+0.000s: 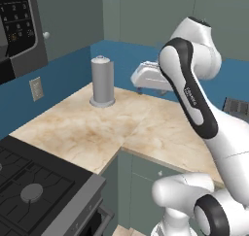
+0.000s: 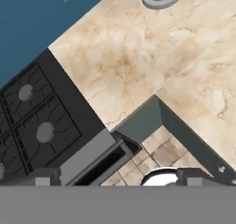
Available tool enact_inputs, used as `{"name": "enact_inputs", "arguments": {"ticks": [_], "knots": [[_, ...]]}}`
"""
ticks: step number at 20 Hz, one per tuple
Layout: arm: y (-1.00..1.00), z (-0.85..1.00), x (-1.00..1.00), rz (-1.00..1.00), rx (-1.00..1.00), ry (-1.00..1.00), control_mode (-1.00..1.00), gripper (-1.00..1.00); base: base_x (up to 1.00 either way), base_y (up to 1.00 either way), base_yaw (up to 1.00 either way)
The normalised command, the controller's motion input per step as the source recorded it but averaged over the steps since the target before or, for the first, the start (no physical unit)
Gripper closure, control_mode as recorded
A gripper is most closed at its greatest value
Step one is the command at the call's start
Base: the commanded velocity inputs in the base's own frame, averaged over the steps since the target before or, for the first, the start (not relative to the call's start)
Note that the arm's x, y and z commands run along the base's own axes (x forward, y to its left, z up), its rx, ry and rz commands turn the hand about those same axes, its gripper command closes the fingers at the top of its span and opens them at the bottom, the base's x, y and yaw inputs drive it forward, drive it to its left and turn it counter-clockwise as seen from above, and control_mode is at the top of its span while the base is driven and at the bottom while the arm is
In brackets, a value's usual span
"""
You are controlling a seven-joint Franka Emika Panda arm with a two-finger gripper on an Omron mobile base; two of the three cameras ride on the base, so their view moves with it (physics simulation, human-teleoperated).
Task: Close all open cabinet doors.
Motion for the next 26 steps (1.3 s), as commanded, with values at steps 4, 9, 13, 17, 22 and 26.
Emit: {"name": "enact_inputs", "arguments": {"ticks": [4, 9, 13, 17, 22, 26], "knots": [[-0.24, -0.46, -0.31, 0.00, -0.06, -0.19, -1.00, -1.00, 0.00, 0.00, 0.00], [-0.21, -0.42, -0.24, 0.00, -0.07, -0.23, -1.00, -1.00, 0.00, 0.00, 0.00], [-0.06, -0.23, -0.03, 0.00, -0.02, 0.00, -1.00, -1.00, 0.00, 0.00, 0.00], [-0.01, 0.00, -0.05, 0.00, -0.01, -0.01, -1.00, -1.00, 0.00, 0.00, 0.00], [0.00, 0.00, 0.00, 0.00, 0.00, 0.00, -1.00, -1.00, 0.00, 0.00, 0.00], [0.00, 0.00, 0.00, 0.00, 0.00, 0.00, -1.00, -1.00, 0.00, 0.00, 0.00]]}}
